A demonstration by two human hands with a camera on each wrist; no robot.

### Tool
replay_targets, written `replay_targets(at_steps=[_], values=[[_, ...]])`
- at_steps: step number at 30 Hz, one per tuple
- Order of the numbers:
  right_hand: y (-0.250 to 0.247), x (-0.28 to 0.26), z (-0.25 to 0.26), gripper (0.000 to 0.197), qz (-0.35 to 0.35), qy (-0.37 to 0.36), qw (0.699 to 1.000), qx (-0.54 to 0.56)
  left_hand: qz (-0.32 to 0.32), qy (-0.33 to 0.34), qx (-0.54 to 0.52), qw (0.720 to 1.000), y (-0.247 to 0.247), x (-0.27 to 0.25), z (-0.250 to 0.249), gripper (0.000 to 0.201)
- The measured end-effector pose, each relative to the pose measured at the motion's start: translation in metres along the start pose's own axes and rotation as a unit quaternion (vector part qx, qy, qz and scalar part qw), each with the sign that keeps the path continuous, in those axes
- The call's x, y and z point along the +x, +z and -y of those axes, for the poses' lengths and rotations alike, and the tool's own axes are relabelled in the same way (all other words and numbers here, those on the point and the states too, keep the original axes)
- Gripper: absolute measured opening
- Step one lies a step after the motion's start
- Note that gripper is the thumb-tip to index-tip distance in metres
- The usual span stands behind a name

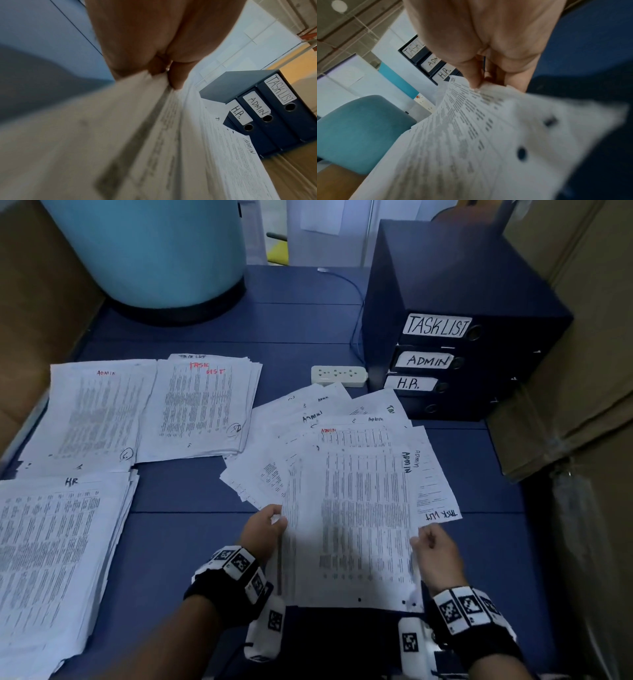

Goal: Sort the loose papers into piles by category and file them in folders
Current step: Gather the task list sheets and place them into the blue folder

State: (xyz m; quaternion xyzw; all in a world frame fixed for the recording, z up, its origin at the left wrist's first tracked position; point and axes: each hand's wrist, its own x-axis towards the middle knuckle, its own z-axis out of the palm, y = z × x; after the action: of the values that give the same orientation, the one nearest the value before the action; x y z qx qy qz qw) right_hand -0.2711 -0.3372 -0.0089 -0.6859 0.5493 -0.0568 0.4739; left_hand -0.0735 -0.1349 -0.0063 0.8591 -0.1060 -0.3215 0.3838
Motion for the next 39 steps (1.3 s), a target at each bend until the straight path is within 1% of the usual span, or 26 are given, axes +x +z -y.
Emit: replay_targets(at_steps=[2,5,6,8,10,11,13,15,18,21,22,24,25,26,28,30,31,32,33,34,36,37,39], values=[[-0.007,0.007,-0.008,0.016,-0.044,0.03,0.998,0.026,-0.011,0.004,-0.004,1.0,-0.001,0.002,0.002,0.015],[-0.017,0.013,-0.02,0.021,-0.122,0.07,0.988,0.068,-0.023,-0.014,-0.027,0.999,-0.003,0.004,0.004,0.026],[-0.021,0.014,-0.023,0.022,-0.139,0.081,0.983,0.092,-0.023,-0.02,-0.038,0.999,-0.004,0.005,0.006,0.032],[-0.03,0.011,-0.025,0.018,-0.169,0.098,0.971,0.137,-0.019,-0.023,-0.041,0.999,-0.006,0.006,0.01,0.052],[-0.035,0.011,-0.029,0.018,-0.175,0.103,0.966,0.163,-0.009,-0.009,-0.029,1.0,-0.006,0.005,0.013,0.072],[-0.036,0.011,-0.03,0.02,-0.167,0.097,0.966,0.172,-0.001,0.0,-0.022,1.0,-0.007,0.004,0.013,0.076],[-0.032,0.011,-0.03,0.024,-0.149,0.084,0.966,0.194,0.006,0.018,-0.008,1.0,-0.007,0.002,0.013,0.071],[-0.027,0.012,-0.027,0.025,-0.123,0.076,0.967,0.211,0.007,0.019,0.013,1.0,-0.008,0.0,0.011,0.06],[-0.016,0.008,-0.019,0.023,-0.059,0.053,0.975,0.21,0.0,0.019,0.001,1.0,-0.009,-0.002,0.007,0.041],[0.0,0.004,-0.01,0.019,-0.008,0.036,0.982,0.188,0.006,0.022,-0.055,0.998,-0.009,-0.005,0.0,0.015],[0.006,0.001,-0.004,0.016,0.008,0.032,0.983,0.183,0.006,0.028,-0.081,0.996,-0.008,-0.008,-0.004,0.012],[0.018,-0.003,0.006,0.013,0.029,0.02,0.984,0.175,0.009,0.046,-0.096,0.994,-0.009,-0.012,-0.011,0.032],[0.024,-0.004,0.011,0.013,0.032,0.011,0.986,0.164,0.014,0.055,-0.081,0.995,-0.009,-0.015,-0.013,0.041],[0.028,-0.005,0.015,0.015,0.035,0.006,0.987,0.154,0.013,0.068,-0.054,0.996,-0.008,-0.016,-0.015,0.041],[0.034,-0.004,0.019,0.016,0.04,0.004,0.987,0.155,-0.002,0.098,0.003,0.995,-0.01,-0.02,-0.022,0.027],[0.037,-0.006,0.024,0.006,0.053,0.006,0.982,0.18,-0.025,0.129,0.021,0.991,-0.016,-0.026,-0.029,0.033],[0.037,-0.008,0.028,0.007,0.065,0.007,0.978,0.198,-0.034,0.143,0.019,0.989,-0.022,-0.028,-0.031,0.037],[0.038,-0.012,0.03,0.016,0.082,0.007,0.974,0.21,-0.044,0.16,0.014,0.986,-0.029,-0.032,-0.034,0.039],[0.04,-0.015,0.031,0.026,0.105,0.005,0.971,0.215,-0.05,0.169,-0.001,0.984,-0.037,-0.035,-0.037,0.04],[0.041,-0.02,0.035,0.033,0.138,-0.002,0.965,0.223,-0.051,0.172,-0.025,0.983,-0.047,-0.04,-0.039,0.04],[0.047,-0.032,0.047,0.03,0.216,-0.015,0.944,0.248,-0.042,0.157,-0.092,0.982,-0.068,-0.045,-0.037,0.047],[0.051,-0.038,0.054,0.027,0.244,-0.023,0.938,0.245,-0.037,0.144,-0.127,0.981,-0.079,-0.045,-0.033,0.055],[0.06,-0.046,0.07,0.029,0.271,-0.048,0.936,0.219,-0.03,0.126,-0.186,0.974,-0.1,-0.046,-0.019,0.075]])
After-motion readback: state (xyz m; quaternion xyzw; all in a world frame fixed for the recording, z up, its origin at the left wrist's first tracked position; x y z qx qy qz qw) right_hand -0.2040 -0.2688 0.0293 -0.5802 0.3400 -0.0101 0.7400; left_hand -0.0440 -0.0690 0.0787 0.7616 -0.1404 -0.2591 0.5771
